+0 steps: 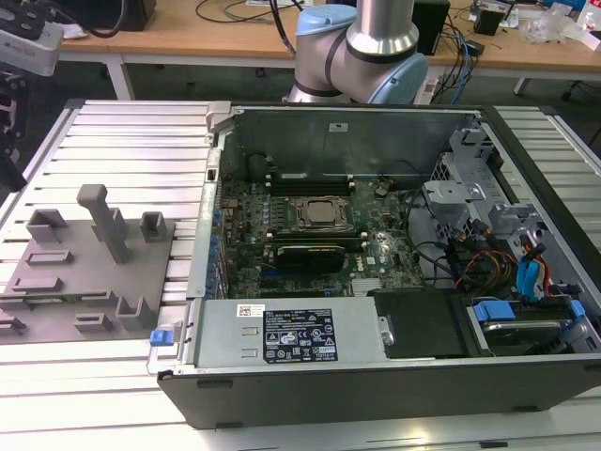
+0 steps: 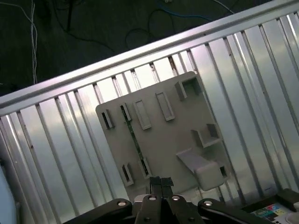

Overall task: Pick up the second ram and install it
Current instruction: 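Pick up the second ram and move it above second insertion slot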

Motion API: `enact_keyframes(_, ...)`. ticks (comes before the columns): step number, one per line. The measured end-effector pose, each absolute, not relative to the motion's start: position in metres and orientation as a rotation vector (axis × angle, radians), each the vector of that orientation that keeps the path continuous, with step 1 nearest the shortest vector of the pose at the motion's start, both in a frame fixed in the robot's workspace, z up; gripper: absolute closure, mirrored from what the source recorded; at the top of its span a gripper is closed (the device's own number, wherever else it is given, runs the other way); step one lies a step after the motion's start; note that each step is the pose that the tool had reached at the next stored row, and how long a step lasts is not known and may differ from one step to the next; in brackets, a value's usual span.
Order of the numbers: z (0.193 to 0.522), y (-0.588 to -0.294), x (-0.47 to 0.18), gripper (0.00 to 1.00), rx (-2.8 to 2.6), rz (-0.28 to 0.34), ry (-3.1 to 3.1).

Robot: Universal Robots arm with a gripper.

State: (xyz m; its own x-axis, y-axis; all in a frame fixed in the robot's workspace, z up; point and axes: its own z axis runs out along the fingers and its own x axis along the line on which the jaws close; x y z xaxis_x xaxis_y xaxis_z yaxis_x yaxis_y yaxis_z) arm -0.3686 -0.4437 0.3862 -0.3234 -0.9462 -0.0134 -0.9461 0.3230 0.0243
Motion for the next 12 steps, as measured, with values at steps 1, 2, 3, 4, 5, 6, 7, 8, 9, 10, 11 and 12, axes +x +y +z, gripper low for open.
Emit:
enact_keyframes(1, 0.3862, -0.4437, -0.3686, 0.89, 1.855, -0.043, -2.53)
enact_keyframes(2, 0.3862, -0.4437, -0.3686, 0.89, 1.873, -0.042, -2.516)
enact_keyframes(3, 0.3862, -0.4437, -0.3686, 0.89, 1.893, -0.042, -2.501)
enact_keyframes(4, 0.3862, -0.4437, -0.3686, 0.89, 1.928, -0.041, -2.473)
enact_keyframes(5, 0.3862, -0.4437, -0.3686, 0.89, 1.96, -0.041, -2.448)
enact_keyframes(6, 0.3862, -0.4437, -0.3686, 0.89, 1.994, -0.04, -2.419)
enact_keyframes(7, 0.3862, -0.4437, -0.3686, 0.89, 2.022, -0.04, -2.396)
enact_keyframes(8, 0.3863, -0.4437, -0.3686, 0.89, 2.022, -0.04, -2.395)
enact_keyframes(9, 0.3863, -0.4437, -0.3686, 0.89, 2.022, -0.04, -2.395)
enact_keyframes(10, 0.3863, -0.4436, -0.3686, 0.89, 2.022, -0.04, -2.395)
enact_keyframes(11, 0.3862, -0.4437, -0.3686, 0.89, 2.022, -0.04, -2.395)
enact_keyframes(12, 0.3862, -0.4436, -0.3686, 0.89, 2.023, -0.04, -2.395)
